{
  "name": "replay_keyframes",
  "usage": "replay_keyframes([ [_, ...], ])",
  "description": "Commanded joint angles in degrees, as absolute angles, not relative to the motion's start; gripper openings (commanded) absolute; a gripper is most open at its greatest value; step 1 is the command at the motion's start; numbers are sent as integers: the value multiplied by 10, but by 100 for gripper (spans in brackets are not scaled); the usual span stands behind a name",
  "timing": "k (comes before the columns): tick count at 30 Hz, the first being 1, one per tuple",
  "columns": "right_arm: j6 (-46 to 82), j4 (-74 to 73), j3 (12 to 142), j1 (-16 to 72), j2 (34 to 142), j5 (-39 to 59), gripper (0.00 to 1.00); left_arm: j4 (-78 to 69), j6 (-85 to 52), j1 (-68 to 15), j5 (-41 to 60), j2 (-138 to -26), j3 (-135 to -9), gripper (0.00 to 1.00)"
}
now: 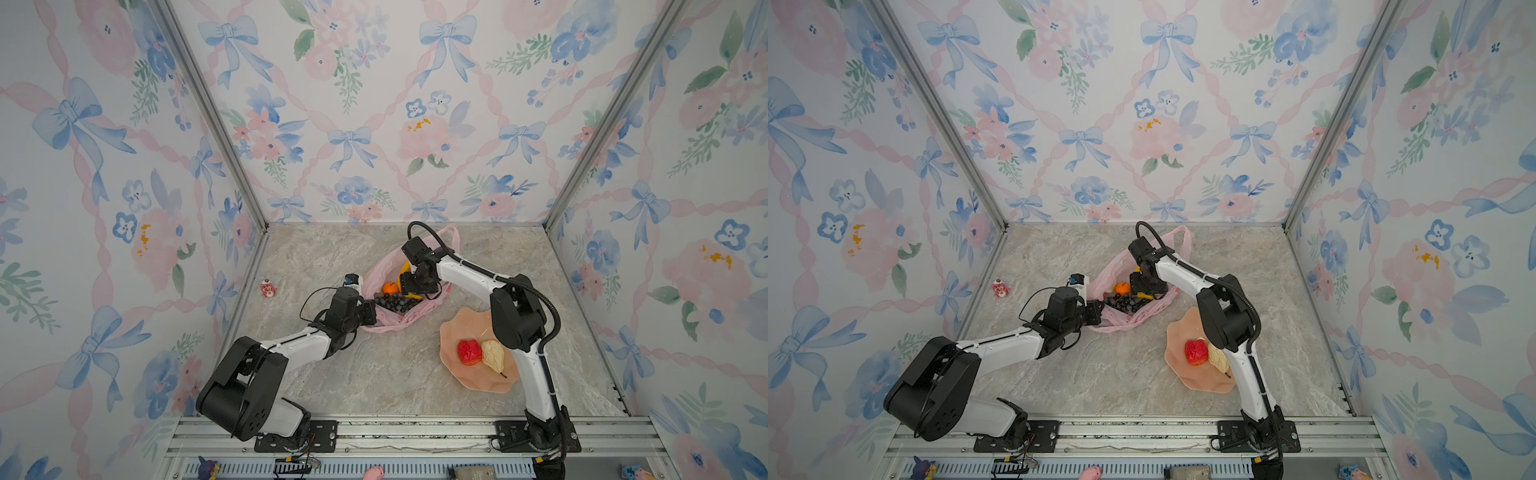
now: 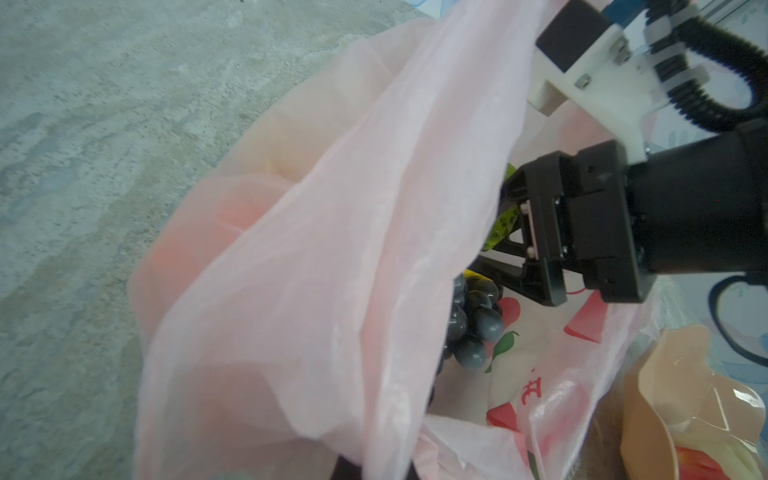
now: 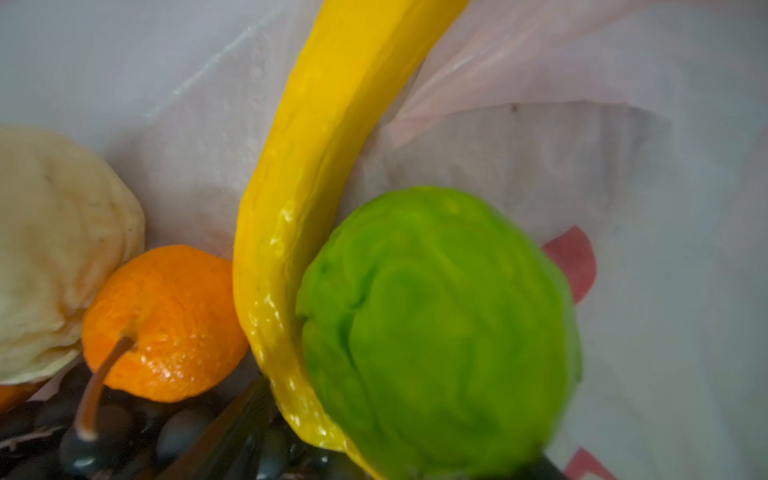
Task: Take the fake fruits out of the plastic bag
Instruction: 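Reach into the bag and grasp the green apple with the right gripper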
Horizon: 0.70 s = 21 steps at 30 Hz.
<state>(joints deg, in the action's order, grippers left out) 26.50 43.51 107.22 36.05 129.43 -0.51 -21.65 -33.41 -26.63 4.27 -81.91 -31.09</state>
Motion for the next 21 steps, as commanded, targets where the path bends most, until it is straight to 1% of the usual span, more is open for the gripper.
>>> replay_keyframes([
  [1, 260, 448, 1098, 354, 1307, -13, 73, -208, -331, -269, 37, -815, -315, 0],
  [3, 264, 445, 1098, 349, 1305, -13, 73, -208, -331, -269, 37, -814, -314, 0],
  [8, 279, 423, 1087, 334, 1286, -13, 77, -207, -331, -269, 37, -815, -313, 0],
  [11, 282, 422, 1103, 329, 1292, -12, 78, -208, -332, -269, 38, -817, -315, 0],
  [13, 282, 427, 1121, 328, 1304, -5, 77, -208, -332, -269, 38, -818, -316, 0],
  [17, 280, 437, 1156, 329, 1332, 4, 73, -208, -332, -269, 37, -817, -315, 0],
  [21, 277, 449, 1180, 329, 1353, 1, 75, -207, -332, -269, 37, -817, -315, 0],
])
